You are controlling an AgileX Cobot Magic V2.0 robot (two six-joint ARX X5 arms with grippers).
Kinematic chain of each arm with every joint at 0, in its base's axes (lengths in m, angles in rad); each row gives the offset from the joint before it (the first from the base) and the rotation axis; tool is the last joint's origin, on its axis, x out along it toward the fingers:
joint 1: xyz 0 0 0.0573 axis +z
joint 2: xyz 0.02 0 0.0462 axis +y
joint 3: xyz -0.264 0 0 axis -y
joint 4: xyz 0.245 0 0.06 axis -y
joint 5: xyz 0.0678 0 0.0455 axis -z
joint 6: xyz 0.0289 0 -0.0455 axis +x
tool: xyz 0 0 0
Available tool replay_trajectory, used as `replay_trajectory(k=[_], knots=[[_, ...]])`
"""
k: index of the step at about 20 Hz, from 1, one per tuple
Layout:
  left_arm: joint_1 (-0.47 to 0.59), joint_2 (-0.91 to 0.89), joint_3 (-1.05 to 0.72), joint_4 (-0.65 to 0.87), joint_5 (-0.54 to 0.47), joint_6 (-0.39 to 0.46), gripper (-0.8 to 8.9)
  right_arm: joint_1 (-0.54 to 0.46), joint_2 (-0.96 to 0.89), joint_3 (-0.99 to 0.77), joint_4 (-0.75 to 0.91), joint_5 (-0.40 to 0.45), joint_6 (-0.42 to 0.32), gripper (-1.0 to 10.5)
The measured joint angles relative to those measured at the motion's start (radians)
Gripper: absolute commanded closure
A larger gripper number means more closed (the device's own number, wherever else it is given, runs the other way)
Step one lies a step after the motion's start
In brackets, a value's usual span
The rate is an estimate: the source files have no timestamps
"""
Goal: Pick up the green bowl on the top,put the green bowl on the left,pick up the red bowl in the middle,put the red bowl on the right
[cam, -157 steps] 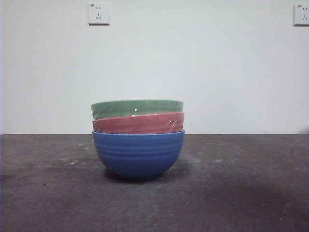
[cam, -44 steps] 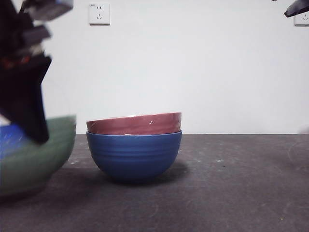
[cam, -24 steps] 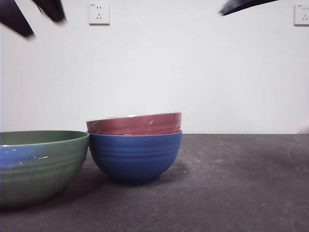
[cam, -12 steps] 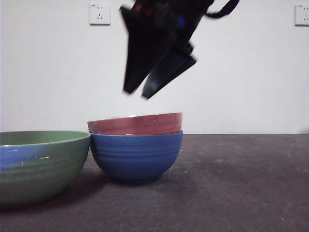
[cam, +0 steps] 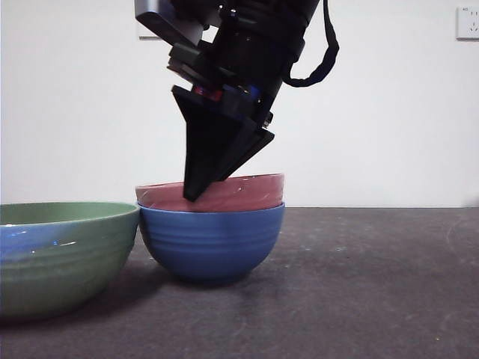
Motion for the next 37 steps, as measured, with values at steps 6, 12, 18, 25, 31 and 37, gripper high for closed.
replay_trajectory(k=[6, 12, 18, 25, 31, 37], knots=[[0.0, 0.0, 0.0, -0.014, -0.001, 0.0, 4.36, 0.0, -0.001, 0.006, 0.016, 0.037, -0.023, 9.6], [0.0, 0.0, 0.0, 0.002, -0.001, 0.0, 4.36, 0.0, -0.013, 0.006, 0.056, 0.045, -0.024, 9.6], [0.0, 0.0, 0.0, 0.091, 0.0, 0.0, 4.36, 0.0, -0.155, 0.019, 0.06, 0.073, -0.016, 9.6], [0.0, 0.001, 0.0, 0.183, 0.0, 0.003, 4.37, -0.058, -0.441, 0.025, -0.109, 0.371, 0.087, 9.6], [0.0, 0.003, 0.0, 0.217, 0.05, 0.008, 4.37, -0.214, -0.473, -0.1, -0.272, 0.409, 0.281, 9.6], [0.0, 0.003, 0.0, 0.226, 0.08, 0.008, 4.37, -0.209, -0.436, -0.347, 0.1, 0.274, 0.353, 9.6]])
